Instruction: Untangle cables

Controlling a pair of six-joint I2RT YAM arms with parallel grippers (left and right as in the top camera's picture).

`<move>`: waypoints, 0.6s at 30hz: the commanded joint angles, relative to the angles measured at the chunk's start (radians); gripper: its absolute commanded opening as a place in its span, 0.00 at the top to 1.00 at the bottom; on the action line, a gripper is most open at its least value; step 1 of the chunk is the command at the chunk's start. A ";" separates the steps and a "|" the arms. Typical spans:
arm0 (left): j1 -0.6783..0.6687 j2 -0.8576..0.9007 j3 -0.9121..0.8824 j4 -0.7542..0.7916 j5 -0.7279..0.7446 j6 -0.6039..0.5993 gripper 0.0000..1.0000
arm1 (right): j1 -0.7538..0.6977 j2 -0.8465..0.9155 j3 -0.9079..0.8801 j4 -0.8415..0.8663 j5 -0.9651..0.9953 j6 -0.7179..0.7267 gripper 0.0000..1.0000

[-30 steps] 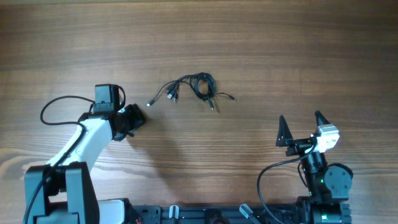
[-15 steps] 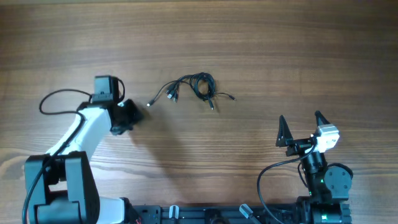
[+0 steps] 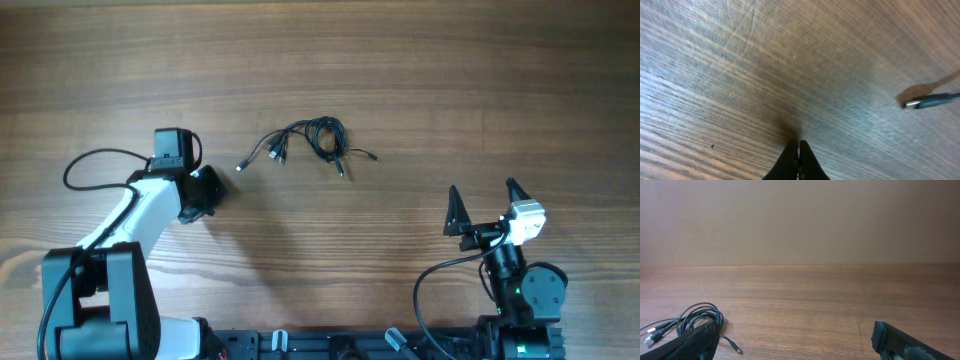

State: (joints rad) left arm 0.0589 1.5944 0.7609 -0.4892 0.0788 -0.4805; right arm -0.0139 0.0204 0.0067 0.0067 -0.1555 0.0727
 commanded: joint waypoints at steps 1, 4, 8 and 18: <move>-0.002 0.011 -0.029 0.034 -0.009 0.000 0.93 | 0.008 -0.006 -0.002 0.003 0.010 -0.018 0.00; -0.002 0.011 -0.029 0.097 -0.010 0.001 0.69 | 0.008 -0.006 -0.002 0.003 0.010 -0.018 0.00; -0.002 0.010 -0.029 0.211 -0.010 0.001 0.28 | 0.008 -0.006 -0.002 0.003 0.010 -0.018 0.00; -0.029 0.011 -0.029 0.245 -0.002 0.000 0.96 | 0.008 -0.006 -0.002 0.003 0.010 -0.018 0.00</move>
State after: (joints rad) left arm 0.0525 1.5963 0.7357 -0.1898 0.0757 -0.4801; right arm -0.0139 0.0204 0.0067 0.0067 -0.1555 0.0727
